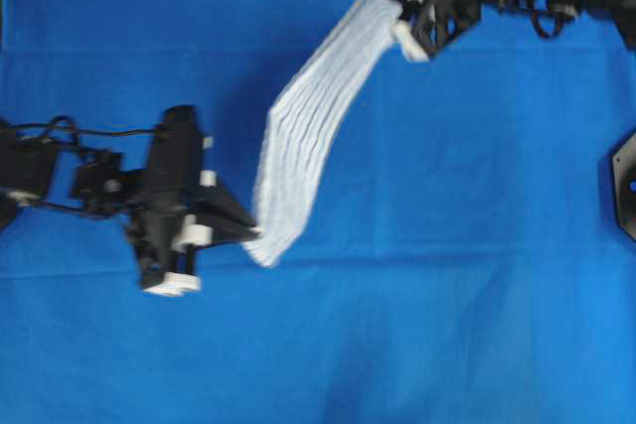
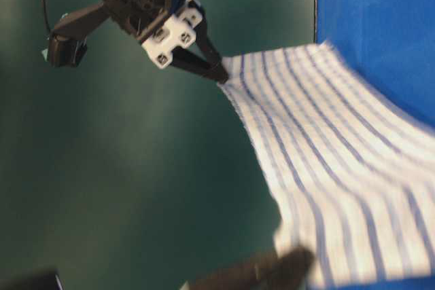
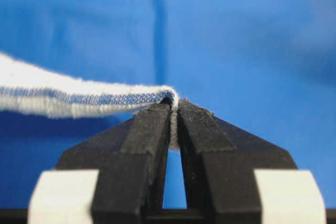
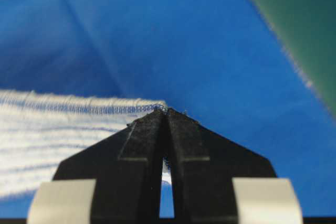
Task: Fold the blue towel.
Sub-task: 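Rotate the strip vertical, right gripper pulling its end toward the far side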
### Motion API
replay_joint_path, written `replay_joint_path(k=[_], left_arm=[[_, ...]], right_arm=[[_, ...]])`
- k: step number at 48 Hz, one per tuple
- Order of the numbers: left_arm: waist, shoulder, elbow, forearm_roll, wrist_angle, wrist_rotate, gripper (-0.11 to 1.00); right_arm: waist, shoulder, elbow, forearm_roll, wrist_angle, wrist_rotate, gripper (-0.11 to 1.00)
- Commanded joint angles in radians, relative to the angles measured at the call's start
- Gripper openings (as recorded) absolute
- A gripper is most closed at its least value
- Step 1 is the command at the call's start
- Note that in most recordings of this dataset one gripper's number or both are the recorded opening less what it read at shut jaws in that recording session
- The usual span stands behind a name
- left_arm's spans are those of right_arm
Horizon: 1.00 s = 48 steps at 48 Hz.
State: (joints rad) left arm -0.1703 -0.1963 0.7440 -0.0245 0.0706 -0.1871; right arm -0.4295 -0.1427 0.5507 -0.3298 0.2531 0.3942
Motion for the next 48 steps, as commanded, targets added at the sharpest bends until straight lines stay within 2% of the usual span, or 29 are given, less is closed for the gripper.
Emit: replay_joint_path(k=[1,12,24,30,39,48], left_arm=[[-0.014,0.037,-0.078,-0.002,-0.011,0.012,0.02],[-0.021,0.167,-0.212,0.0,-0.034,0.046,0.02],[-0.021,0.348,-0.422,0.0,-0.094,0.123,0.02],[-0.02,0.4,-0.479,0.0,-0.094,0.138,0.02],[-0.02,0.405,-0.46,0.002,-0.1,0.137,0.02],[-0.021,0.347,-0.33,-0.006,-0.114,0.115,0.02]], right_arm=[[-0.014,0.005,-0.046,-0.017,-0.017,-0.002,0.02],[-0.037,0.006,-0.051,-0.029,-0.018,0.0,0.02],[-0.06,-0.074,0.044,-0.029,-0.014,0.002,0.02],[-0.061,-0.084,0.058,-0.029,-0.012,0.003,0.02],[-0.06,-0.032,0.026,-0.029,-0.017,-0.002,0.02],[-0.046,0.103,-0.063,-0.029,-0.018,-0.008,0.02]])
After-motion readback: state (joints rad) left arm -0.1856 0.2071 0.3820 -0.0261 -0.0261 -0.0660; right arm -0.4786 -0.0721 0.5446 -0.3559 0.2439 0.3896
